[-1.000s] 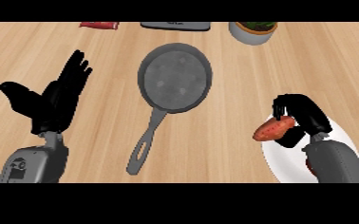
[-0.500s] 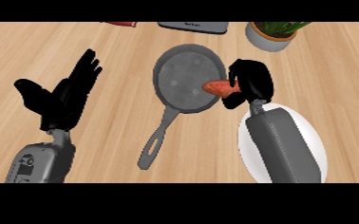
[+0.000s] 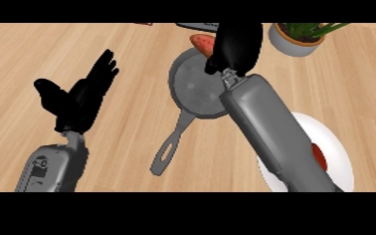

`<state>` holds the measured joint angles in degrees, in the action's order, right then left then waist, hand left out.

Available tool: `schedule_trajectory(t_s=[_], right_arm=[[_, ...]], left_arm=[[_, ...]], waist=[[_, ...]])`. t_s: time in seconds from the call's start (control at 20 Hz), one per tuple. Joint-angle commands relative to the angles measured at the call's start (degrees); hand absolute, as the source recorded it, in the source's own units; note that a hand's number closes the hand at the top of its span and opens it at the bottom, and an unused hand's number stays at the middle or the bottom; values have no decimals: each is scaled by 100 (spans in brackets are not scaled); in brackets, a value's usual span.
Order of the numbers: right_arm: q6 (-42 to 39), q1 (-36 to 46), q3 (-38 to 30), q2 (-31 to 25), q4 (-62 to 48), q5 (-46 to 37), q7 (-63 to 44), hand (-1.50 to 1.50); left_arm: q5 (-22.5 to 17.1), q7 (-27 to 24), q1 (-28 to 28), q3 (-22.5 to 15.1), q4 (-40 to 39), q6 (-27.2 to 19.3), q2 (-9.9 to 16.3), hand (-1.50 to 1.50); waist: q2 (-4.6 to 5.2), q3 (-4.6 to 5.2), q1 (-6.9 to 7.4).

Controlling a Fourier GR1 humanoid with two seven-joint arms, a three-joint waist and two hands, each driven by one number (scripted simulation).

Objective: Pick the sweet potato from the plate and place it in the pan

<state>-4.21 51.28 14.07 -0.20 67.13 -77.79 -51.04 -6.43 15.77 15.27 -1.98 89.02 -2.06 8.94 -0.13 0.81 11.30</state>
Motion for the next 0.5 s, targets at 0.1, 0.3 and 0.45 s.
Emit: schedule_trajectory(t_s=[0.1, 0.3, 0.45], right_arm=[[-252, 1231, 481, 19, -474, 25, -2072, 150], [-139, 1710, 637, 18, -793, 276, -2681, 150], [120, 1820, 782, 17, -1011, 404, -2974, 150]], left_arm=[[44, -19, 195, -88, -72, -30, -108, 0], [66, -127, 283, 64, -231, -144, -111, 0], [-5, -56, 156, 67, -159, -82, -91, 0]], waist=[[93, -34, 107], [119, -45, -104], [95, -55, -197]])
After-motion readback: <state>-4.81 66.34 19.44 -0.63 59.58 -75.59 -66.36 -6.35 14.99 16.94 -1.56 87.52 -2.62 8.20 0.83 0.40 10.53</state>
